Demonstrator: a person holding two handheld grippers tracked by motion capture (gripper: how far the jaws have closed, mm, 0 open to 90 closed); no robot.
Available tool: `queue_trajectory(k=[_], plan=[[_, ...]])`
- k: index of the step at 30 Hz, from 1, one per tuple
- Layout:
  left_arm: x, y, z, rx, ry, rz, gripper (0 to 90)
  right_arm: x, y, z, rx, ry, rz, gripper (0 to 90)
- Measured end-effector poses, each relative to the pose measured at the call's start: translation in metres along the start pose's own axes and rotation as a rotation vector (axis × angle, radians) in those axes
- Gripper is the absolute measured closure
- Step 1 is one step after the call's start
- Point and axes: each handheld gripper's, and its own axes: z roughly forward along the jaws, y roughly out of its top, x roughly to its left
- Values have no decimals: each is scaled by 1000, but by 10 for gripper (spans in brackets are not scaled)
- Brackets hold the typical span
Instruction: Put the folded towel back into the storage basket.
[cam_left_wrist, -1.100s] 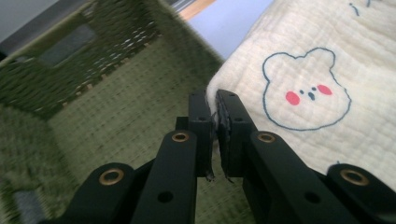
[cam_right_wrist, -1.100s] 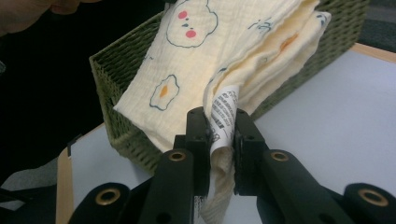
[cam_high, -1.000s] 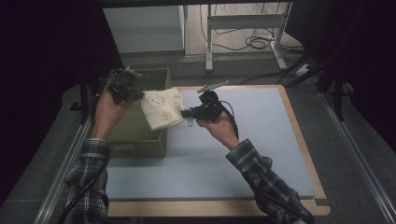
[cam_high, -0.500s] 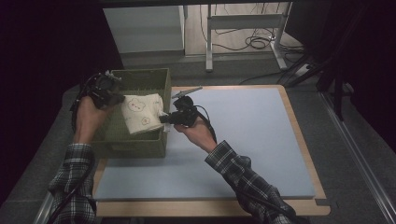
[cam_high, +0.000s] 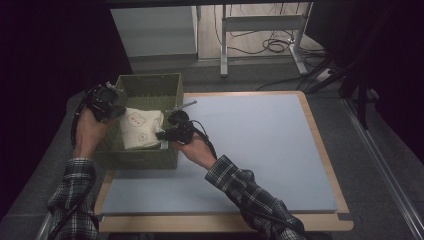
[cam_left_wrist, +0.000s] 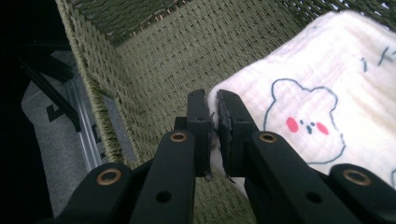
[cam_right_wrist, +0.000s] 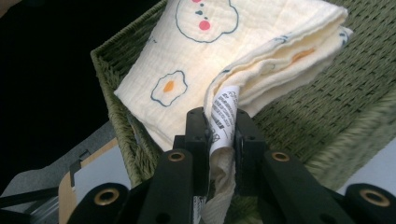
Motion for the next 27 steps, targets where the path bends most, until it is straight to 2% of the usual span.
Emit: queue_trajectory(k=[8,13,16,18,19,20,22,27], plan=[[-4,-2,14,-17,-9,-1,835,8,0,11,39,-50,25,784],[-8,0,22,-23,-7,1,835,9,-1,17,73,-87,19,775],[-11,0,28,-18,-5,3,837,10,-2,20,74,-99,9,768],[-12,0,34,-12,-3,5,837,9,-1,20,72,-95,13,741],[-12,-1,36,-9,-7,3,835,9,-1,20,71,-89,12,699],[-13,-1,39,-12,-12,-4,819,10,-1,21,68,-87,5,651],[-14,-2,43,-21,-15,-9,724,12,1,20,65,-76,-8,579],[-18,-2,45,-30,-25,-16,621,11,4,11,45,-99,-49,536]])
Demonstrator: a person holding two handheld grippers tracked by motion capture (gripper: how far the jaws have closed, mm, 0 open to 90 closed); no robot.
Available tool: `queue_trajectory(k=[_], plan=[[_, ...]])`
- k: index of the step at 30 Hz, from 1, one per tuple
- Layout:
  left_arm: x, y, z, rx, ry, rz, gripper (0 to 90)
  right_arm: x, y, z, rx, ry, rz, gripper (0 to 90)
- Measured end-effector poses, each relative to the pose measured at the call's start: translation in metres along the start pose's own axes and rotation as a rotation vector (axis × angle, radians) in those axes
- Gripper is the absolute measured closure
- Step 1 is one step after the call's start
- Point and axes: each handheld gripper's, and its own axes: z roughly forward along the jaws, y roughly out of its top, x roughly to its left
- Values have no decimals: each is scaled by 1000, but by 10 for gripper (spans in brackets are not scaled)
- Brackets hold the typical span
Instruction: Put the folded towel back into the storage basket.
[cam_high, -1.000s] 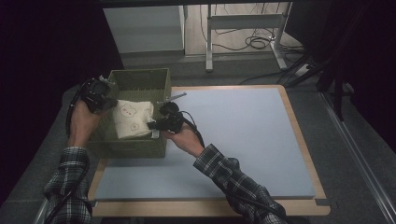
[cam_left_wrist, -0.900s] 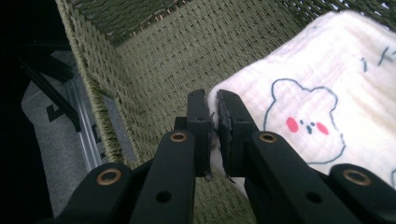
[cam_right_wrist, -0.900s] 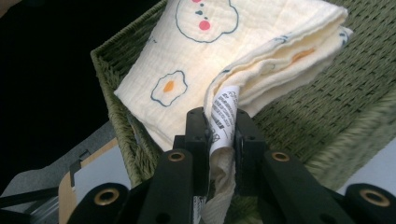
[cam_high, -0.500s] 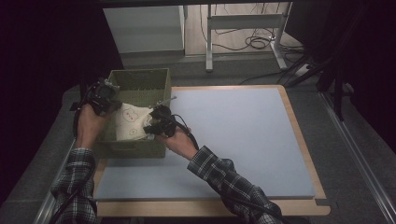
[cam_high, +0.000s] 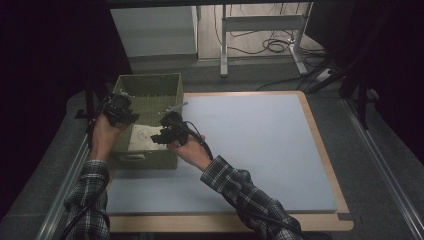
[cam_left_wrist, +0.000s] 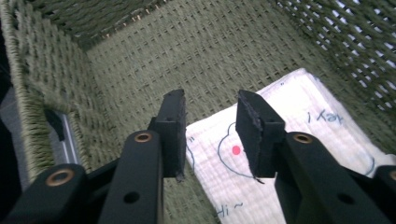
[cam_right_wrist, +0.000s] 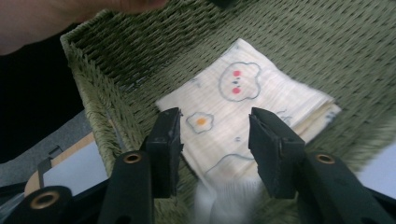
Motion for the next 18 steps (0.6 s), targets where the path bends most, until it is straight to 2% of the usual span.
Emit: queue_trajectory(k=[2,7,12,18], plan=[[-1,1,0,-7,-6,-6,592,-3,1,-4,-8,-3,-4,525],[-7,5,3,-2,-30,-10,507,-6,1,-11,-19,-10,-50,476],[-15,8,10,53,-74,-3,431,-8,1,-20,-31,-17,-94,426],[-19,11,15,64,-115,-24,370,-10,4,-34,-45,-26,-140,358]])
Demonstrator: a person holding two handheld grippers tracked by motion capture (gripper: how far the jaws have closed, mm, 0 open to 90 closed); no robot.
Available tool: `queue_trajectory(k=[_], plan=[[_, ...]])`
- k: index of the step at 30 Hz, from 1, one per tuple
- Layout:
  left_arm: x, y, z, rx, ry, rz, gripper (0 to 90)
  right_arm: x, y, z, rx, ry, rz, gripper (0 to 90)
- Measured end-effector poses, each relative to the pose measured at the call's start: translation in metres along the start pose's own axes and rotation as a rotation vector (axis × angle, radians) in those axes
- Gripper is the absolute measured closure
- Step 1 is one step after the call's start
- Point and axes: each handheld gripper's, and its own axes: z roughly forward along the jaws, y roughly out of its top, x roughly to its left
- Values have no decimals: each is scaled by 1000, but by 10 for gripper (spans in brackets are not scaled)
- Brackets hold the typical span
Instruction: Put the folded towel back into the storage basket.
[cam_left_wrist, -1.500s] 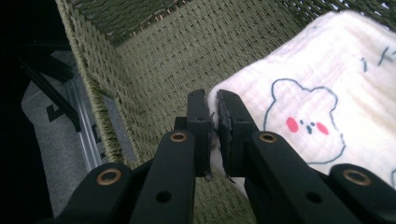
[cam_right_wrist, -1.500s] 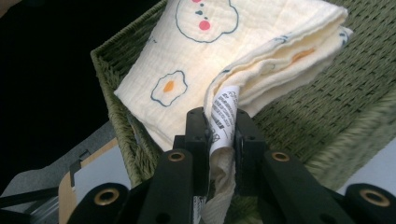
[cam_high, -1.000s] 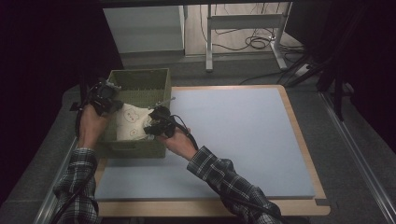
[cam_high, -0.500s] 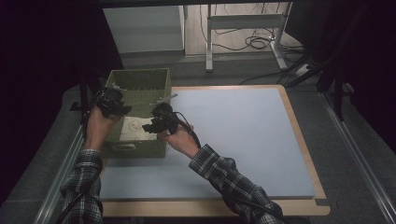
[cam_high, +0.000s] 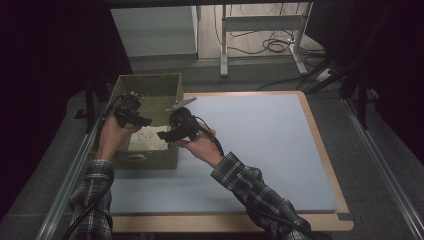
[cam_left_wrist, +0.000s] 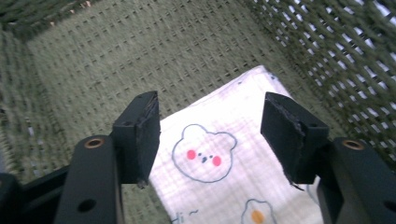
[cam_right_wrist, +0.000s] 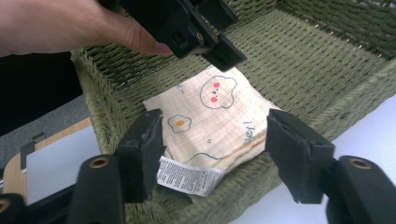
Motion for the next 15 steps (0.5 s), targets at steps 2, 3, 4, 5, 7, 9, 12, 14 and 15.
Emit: queue_trajectory(k=[2,3,4,5,7,9,12,14,15], plan=[[-1,0,1,2,-15,-8,350,-1,0,-4,-4,-1,-14,331],[-1,0,2,3,-21,-12,337,-2,-1,-6,-2,-3,-21,319],[-1,0,3,5,-29,-15,323,-3,-2,-7,2,-4,-29,307],[-2,0,4,6,-35,-16,310,-4,-3,-8,9,-6,-34,294],[-3,0,4,3,-44,-20,296,-6,-5,-10,24,-9,-51,277],[-5,1,5,1,-57,-25,281,-8,-8,-12,34,-13,-65,263],[-8,2,7,5,-62,-16,246,-11,-13,-17,48,3,-78,237],[-10,3,7,3,-71,-17,232,-14,-15,-20,43,9,-75,224],[-10,3,7,3,-71,-17,229,-14,-15,-20,43,9,-75,224]])
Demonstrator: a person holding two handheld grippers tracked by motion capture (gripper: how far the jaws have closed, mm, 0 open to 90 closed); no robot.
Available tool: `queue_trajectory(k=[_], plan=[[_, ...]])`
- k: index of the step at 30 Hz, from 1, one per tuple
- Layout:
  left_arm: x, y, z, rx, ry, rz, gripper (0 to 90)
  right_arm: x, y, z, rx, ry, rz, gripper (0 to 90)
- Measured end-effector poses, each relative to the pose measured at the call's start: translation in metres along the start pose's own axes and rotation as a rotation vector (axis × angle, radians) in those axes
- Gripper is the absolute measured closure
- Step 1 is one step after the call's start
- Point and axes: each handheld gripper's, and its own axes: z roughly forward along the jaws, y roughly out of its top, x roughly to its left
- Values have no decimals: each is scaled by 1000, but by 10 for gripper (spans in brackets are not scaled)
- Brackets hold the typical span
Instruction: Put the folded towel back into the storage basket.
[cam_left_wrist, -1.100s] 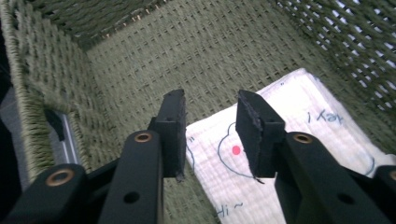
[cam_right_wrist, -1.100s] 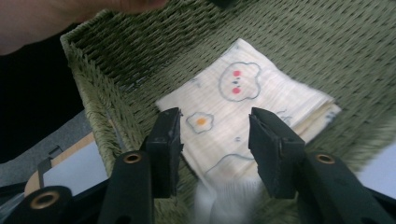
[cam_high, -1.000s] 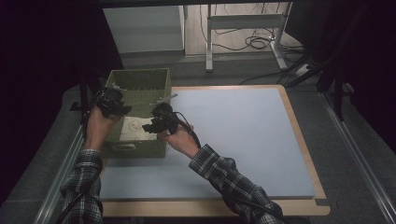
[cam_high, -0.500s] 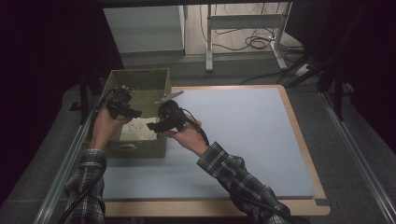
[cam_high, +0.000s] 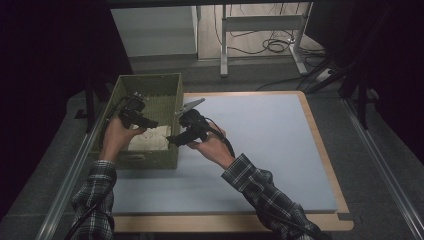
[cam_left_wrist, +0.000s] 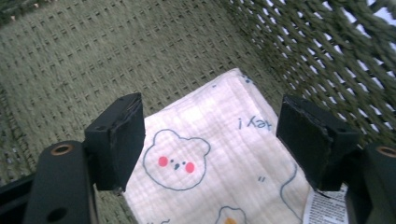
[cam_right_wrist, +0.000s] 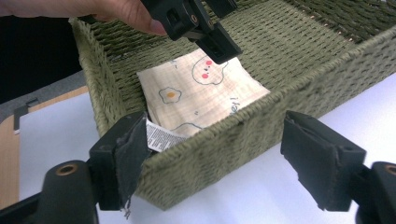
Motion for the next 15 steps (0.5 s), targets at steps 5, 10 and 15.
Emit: queue_trajectory(k=[5,10,15], plan=[[-4,2,-3,-15,-27,-6,196,-5,-8,-7,17,6,5,186],[-7,4,-5,-36,-63,-33,141,-9,-18,-14,8,6,19,176],[-9,6,-6,-53,-79,-50,89,-14,-26,-21,-2,6,38,164]])
